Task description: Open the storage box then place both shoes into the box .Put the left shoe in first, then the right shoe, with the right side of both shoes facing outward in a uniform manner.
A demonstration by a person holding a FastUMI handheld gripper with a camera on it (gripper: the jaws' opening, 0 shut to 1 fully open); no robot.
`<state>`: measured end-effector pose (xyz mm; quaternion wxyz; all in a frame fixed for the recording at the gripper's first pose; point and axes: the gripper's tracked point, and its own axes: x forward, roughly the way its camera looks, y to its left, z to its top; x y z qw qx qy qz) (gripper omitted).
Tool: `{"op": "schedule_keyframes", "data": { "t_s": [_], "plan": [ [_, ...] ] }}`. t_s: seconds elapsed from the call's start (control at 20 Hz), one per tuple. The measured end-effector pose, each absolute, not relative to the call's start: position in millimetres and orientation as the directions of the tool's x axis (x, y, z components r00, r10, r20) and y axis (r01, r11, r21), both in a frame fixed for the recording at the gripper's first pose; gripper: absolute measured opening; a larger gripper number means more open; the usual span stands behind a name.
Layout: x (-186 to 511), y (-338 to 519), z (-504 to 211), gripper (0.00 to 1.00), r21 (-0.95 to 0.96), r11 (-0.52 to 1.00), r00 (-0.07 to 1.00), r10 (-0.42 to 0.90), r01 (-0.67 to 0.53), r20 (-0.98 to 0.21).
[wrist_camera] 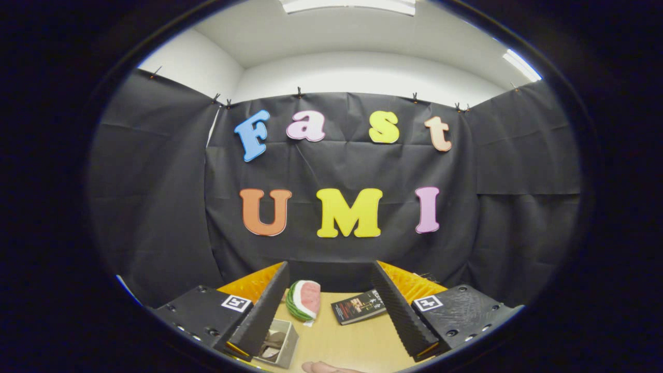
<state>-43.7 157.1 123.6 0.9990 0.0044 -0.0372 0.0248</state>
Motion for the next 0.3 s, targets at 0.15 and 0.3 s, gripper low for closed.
{"op": "schedule_keyframes", "data": {
  "t_s": [0.15,0.3],
  "plan": [
    [-47.0,160.3,119.1,0.98,0.010,0.999,0.997,0.050,-0.050,0.065],
    [-51.8,161.7,120.5,0.98,0.006,0.999,0.997,0.039,-0.039,0.069]
  ]
}}
